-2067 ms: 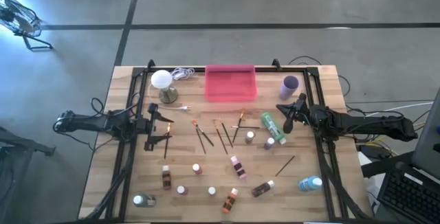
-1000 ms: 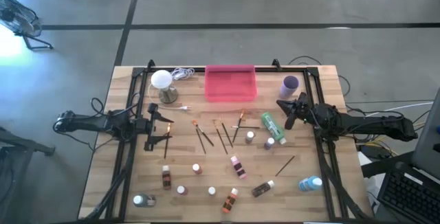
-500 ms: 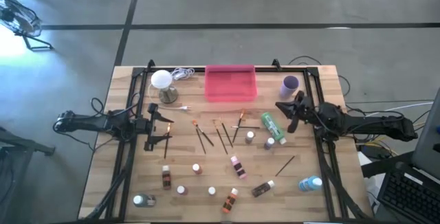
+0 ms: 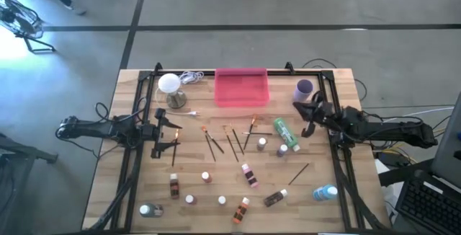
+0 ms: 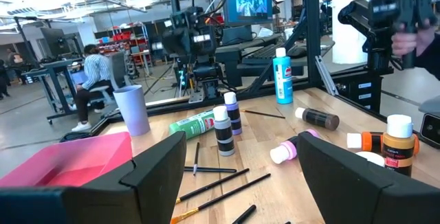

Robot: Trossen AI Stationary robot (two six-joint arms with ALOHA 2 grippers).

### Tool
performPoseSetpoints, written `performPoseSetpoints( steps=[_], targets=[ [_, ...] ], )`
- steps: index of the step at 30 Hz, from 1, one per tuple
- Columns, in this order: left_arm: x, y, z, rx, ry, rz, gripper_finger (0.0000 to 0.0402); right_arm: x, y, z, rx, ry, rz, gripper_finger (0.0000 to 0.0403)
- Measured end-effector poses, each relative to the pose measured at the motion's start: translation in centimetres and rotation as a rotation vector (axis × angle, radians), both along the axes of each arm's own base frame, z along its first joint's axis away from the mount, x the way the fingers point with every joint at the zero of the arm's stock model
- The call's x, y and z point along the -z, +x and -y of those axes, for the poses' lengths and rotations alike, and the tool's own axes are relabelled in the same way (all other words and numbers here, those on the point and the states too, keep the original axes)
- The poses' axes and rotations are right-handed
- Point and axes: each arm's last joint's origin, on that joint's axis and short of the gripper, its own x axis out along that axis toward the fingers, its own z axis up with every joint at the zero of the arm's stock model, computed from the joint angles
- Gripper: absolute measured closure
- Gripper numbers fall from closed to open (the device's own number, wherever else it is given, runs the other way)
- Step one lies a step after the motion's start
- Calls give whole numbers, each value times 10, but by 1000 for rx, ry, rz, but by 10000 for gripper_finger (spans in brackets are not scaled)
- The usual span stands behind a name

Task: Pick & Place Paint Supplies
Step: Put the green paint bottle into the pink bin

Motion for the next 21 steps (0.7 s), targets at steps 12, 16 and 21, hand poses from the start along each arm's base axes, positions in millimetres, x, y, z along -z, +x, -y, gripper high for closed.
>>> performPoseSetpoints(
  steps=[12,16,21],
  targets=[
    [0,0,0,-3,0,0,119,-7,-1,0,46,-105,28,394],
    [0,0,-1,-40,-2,5,119,-17,1,0,56,-129,45,394],
    [-1,0,-1,-51,-3,6,119,-21,13,2,50,-140,-14,394]
  ],
)
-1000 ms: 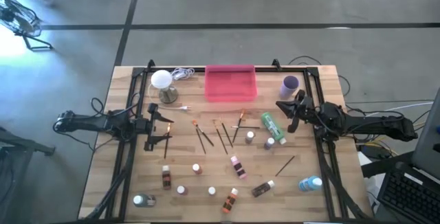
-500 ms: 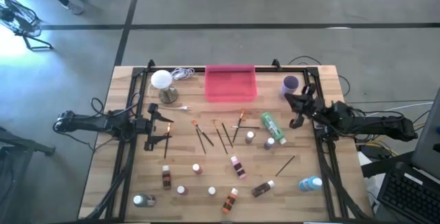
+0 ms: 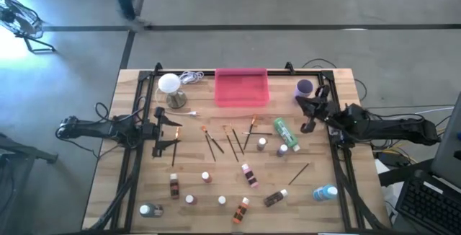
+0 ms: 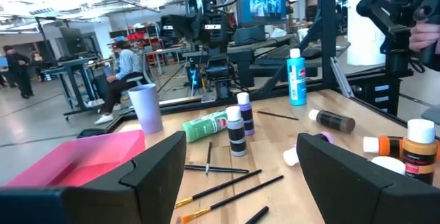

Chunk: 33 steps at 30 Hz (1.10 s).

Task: Pick & Place Paint Supplies
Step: Put the green paint bottle into the pink bin

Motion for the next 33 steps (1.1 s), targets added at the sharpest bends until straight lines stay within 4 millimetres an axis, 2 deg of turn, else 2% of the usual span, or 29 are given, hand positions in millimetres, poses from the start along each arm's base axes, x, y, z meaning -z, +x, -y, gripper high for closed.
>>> performPoseSetpoints(
  steps=[8,15,18,21,24,28,33],
  targets=[
    [0,0,0,-1,-1,0,119,12,27,6,1,101,-155,387],
    [0,0,0,-2,-1,-1,119,12,32,7,4,189,-166,333],
    [0,0,0,-4,-1,-1,119,7,30,7,4,207,-183,302],
    [0,0,0,-4,-2,-1,119,5,29,7,8,265,-269,275],
    [0,0,0,-4,-2,-2,119,0,27,7,16,413,-378,258],
    [0,0,0,-4,-2,-2,119,-13,22,3,49,584,-557,254],
    [0,0,0,-4,-2,-2,119,-36,16,-2,71,649,-703,271]
  ],
)
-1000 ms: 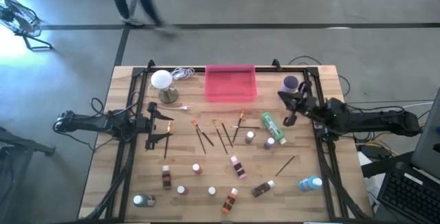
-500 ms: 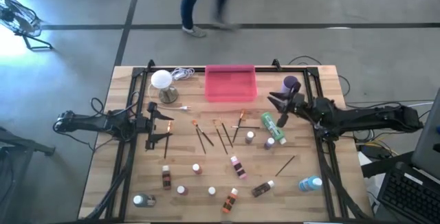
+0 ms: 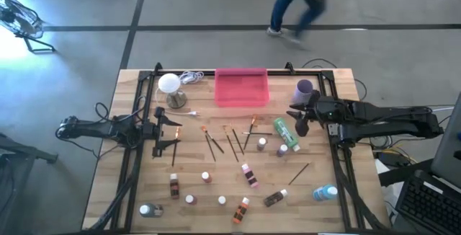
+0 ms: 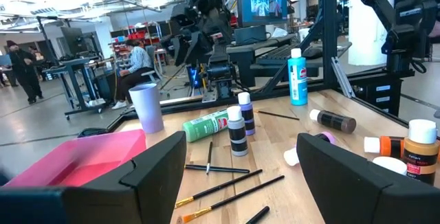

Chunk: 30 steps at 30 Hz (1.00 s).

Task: Pick & Place Paint Supplies
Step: Put the green paint bottle into the pink bin

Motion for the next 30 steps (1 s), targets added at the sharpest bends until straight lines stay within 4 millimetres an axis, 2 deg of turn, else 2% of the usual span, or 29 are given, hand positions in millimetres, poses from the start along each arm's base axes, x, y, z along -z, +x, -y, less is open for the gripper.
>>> performPoseSetpoints(
  steps=[7,12,22,30],
  targets=[
    [0,0,0,0,0,-1,119,-25,-1,-10,-44,50,-81,295],
    [0,0,0,1,0,-1,119,-32,3,-17,-67,76,-135,306],
    [0,0,0,1,0,-1,119,-21,1,-28,5,223,-327,329],
    [0,0,0,1,0,-1,119,-13,3,-40,41,333,-364,347]
  ],
)
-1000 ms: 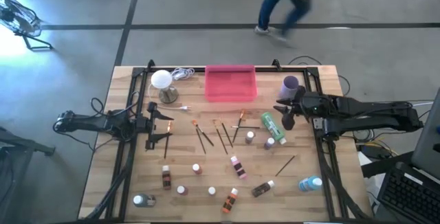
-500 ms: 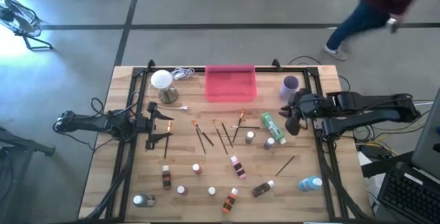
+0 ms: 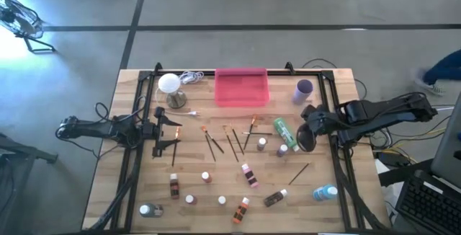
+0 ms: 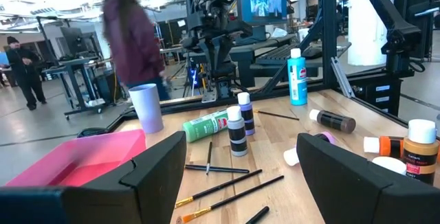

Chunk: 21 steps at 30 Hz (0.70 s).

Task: Pick & Place Paint Supplies
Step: Put the green paint bottle into the pink bin

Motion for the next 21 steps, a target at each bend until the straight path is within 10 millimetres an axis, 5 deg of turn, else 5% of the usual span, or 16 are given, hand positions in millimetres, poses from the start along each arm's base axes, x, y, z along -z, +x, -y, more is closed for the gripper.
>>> performPoseSetpoints(
  steps=[21],
  targets=[
    [0,0,0,0,0,0,119,21,13,-38,124,108,-114,353]
  ],
)
